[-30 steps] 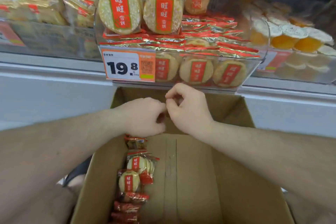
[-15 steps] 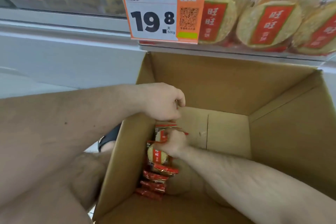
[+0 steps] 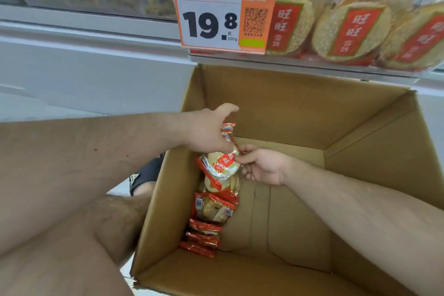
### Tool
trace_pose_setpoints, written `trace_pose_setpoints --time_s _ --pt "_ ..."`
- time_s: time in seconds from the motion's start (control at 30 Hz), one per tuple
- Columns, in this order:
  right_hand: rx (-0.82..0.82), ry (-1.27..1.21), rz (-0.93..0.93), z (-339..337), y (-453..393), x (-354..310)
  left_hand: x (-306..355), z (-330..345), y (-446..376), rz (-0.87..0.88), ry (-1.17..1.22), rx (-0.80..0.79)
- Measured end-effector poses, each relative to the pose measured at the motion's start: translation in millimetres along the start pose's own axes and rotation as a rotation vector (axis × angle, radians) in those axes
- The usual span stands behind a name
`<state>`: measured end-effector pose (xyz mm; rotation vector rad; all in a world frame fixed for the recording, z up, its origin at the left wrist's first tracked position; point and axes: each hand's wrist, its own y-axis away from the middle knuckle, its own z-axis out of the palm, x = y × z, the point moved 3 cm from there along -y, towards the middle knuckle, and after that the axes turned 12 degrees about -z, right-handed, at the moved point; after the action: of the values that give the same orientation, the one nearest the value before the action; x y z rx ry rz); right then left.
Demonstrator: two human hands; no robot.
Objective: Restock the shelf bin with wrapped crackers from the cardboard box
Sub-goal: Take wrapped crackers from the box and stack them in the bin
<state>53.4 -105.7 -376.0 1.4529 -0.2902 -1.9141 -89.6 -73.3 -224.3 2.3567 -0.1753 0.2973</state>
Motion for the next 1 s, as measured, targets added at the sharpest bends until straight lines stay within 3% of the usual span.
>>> trace_pose_setpoints --time_s 0.13,0.2,0.23,0.33,0.37,0.53,0.7,0.8,1.0 --pt "-0.312 -0.271 -0.067 20.0 10.6 -15.1 -4.8 6.4 0.4 -0.022 0.084 -0.054" --pt "-0.34 -0.232 0.019 20.9 9.7 -3.1 -3.5 5.0 4.0 -0.026 -0.008 -0.03" --pt "-0.298 -0.063 0.087 20.2 9.1 8.7 -2.7 3.7 5.9 -0.029 -0.053 -0.014" --pt "-0.166 0.912 0.225 18.4 3.0 52.7 -3.5 2.4 7.4 -0.039 -0.055 -0.011" --pt "-0.167 1.081 0.225 21.2 0.1 67.5 -3.5 2.1 7.6 -0.041 -0.035 -0.016" --pt "-0.103 1.104 0.215 26.7 -11.8 114.0 -4.1 2.0 3.4 -0.054 0.06 -0.036" --pt "-0.13 1.316 0.155 10.6 5.0 69.9 -5.9 -1.0 3.9 -0.074 0.205 -0.043" --pt "-0.004 1.374 -0.068 -3.5 42.4 5.6 -4.1 -6.2 7.2 -0.066 0.312 -0.04" --pt "0.279 1.437 -0.762 -2.2 153.0 -97.0 7.3 -17.8 13.3 0.031 0.527 0.026"
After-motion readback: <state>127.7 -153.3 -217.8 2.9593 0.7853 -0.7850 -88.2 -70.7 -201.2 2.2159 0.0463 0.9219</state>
